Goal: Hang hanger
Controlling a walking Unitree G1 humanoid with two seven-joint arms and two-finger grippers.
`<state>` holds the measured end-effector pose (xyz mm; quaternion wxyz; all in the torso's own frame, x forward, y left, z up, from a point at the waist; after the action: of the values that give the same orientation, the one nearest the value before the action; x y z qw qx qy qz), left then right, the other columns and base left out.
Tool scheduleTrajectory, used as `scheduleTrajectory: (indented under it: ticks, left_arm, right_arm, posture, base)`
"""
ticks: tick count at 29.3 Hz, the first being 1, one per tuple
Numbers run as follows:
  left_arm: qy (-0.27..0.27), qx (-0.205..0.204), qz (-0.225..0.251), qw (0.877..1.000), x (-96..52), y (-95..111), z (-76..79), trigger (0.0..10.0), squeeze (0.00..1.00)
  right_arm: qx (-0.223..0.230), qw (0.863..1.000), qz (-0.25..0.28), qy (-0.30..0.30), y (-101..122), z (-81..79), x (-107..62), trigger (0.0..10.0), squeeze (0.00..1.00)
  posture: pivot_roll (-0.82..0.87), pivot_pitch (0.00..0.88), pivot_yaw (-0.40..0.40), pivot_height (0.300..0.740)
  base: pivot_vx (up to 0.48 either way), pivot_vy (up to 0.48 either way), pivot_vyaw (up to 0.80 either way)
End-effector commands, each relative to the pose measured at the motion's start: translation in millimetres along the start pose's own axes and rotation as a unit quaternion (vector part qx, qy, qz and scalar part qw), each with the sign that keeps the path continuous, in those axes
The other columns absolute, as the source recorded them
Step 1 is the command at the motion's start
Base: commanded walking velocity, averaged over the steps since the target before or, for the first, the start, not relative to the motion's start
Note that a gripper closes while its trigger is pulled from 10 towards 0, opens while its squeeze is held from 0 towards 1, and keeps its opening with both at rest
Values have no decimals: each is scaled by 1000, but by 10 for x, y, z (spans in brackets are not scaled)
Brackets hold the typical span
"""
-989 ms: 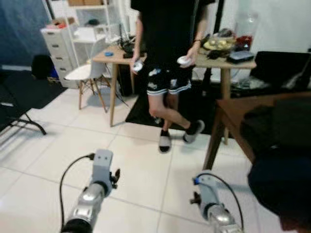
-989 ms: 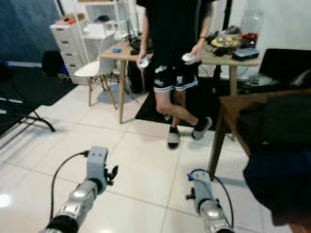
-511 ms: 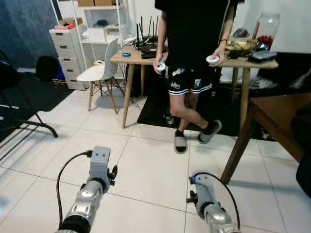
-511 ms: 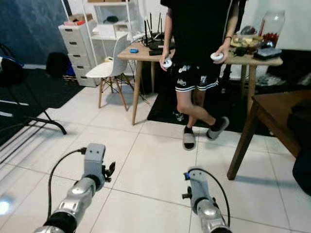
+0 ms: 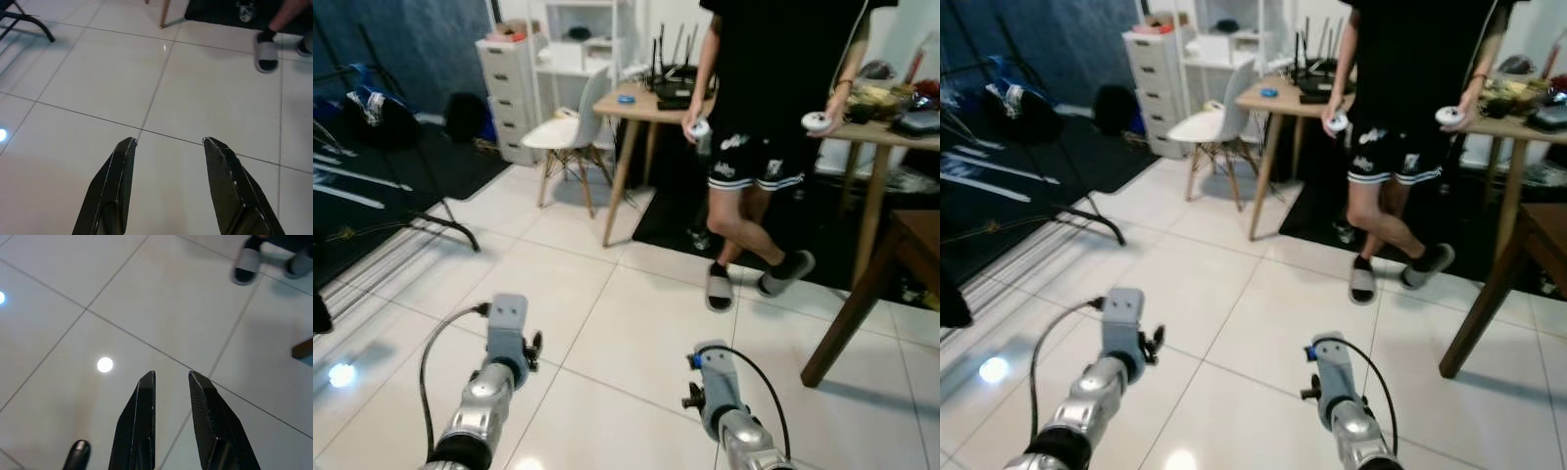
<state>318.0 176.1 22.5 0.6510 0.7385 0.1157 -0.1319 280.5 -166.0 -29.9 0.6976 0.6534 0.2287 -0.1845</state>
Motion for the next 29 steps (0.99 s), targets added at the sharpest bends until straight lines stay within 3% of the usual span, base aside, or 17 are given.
scheduleTrajectory:
  ticks: [1,8,16,20,24,29]
  left_arm:
    - [0,10,-2,1000,9,6,5,10000,0]
    - [-5,20,-10,1000,-10,-47,26,10000,0]
    - [22,20,-17,999,-29,-91,-83,10000,0]
    - [29,8,5,1000,-25,-12,-151,10000,0]
    - [45,1,18,999,-44,13,-190,10000,0]
    - [48,0,13,999,-102,-81,-204,10000,0]
  right_arm:
    - [6,1000,2,3,-1,-24,1,10000,0]
    - [27,1000,-9,-9,-45,-8,-7,10000,0]
    - [31,999,-1,-10,-20,-15,-3,10000,0]
    - [51,998,21,-7,66,-15,10,10000,0]
    - [41,999,22,8,94,-63,23,10000,0]
    - [47,999,27,1,153,-68,42,10000,0]
  posture:
    - [55,0,35,740]
    - [58,0,37,740]
    - [55,0,31,740]
    - [75,0,-6,740]
    - [99,0,-6,740]
    - [80,0,9,740]
  base:
    - [0,0,0]
    - [0,0,0]
    - [0,0,-800]
    - [0,0,-800]
    - [0,0,-800]
    - [0,0,-800]
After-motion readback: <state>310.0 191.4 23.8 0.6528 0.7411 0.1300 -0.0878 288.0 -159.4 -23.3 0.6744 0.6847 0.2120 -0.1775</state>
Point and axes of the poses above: a point about 5 cm out from each wrist's last joint towards the gripper, its own x axis pointing out of the wrist towards the gripper, its own y axis along the axis of the wrist's last joint, z = x × y, the point moved 1 cm from there along x, pointing out of the wrist towards the gripper, and after that the axes turned 4 degrees about x, right-handed, at the moved point
